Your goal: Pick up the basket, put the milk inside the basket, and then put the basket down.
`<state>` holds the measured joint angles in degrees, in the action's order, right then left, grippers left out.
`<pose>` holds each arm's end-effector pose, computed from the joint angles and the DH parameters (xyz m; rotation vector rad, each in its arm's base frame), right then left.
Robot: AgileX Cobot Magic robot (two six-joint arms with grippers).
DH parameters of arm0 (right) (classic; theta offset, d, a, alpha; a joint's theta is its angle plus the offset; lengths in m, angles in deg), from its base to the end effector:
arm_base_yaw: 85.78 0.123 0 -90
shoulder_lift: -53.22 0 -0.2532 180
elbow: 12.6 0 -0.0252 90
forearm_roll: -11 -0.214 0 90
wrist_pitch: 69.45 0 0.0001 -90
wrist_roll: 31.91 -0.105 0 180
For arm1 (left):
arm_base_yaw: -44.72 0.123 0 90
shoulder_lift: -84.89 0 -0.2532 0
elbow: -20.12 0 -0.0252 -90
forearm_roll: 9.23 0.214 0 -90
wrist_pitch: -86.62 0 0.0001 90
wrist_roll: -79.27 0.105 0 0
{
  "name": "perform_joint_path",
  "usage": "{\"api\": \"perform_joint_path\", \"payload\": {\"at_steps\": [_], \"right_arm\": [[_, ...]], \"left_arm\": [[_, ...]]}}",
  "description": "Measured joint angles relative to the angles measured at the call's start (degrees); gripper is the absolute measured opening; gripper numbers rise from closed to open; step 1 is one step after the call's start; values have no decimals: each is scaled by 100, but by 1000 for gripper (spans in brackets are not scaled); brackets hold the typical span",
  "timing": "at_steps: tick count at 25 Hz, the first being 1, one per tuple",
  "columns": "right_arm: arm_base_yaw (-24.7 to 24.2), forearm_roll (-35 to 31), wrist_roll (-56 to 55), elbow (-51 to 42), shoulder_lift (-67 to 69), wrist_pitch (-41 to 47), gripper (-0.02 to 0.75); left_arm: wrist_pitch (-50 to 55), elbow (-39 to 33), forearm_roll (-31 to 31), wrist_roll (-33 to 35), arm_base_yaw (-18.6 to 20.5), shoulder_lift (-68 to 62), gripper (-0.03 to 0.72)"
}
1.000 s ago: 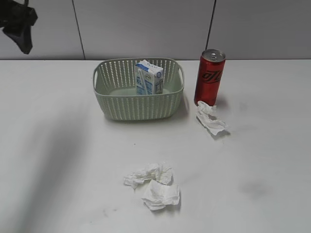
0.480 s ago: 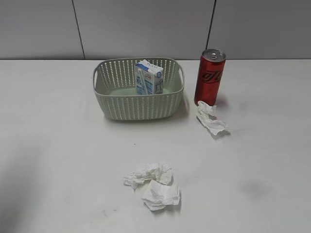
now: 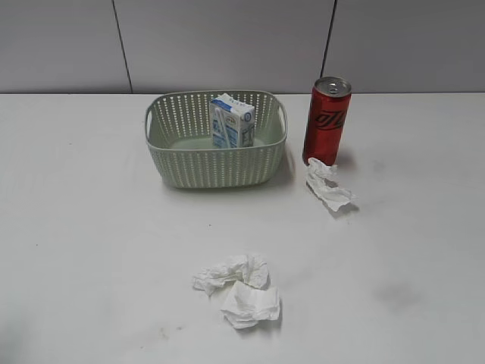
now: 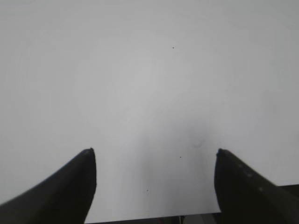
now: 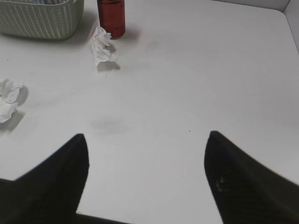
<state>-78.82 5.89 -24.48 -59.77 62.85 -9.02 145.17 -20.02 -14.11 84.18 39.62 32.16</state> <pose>0.0077 0.0091 0.2558 -0.2594 2.0278 0.1017 0.1107 -0.0175 0.2470 0.1963 2.6337 -0.1121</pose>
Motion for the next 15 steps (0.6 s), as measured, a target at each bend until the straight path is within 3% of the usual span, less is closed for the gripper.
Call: {"api": "perform_joint_path", "payload": {"at_steps": [5,15], "right_arm": [[0,0,-5,0,0,-5,585],[0,0,-5,0,0,-5,585]], "left_arm": [[-19,-529,-14,0,0,890,594],[89,-662,-3,0,0,2664,593]]}}
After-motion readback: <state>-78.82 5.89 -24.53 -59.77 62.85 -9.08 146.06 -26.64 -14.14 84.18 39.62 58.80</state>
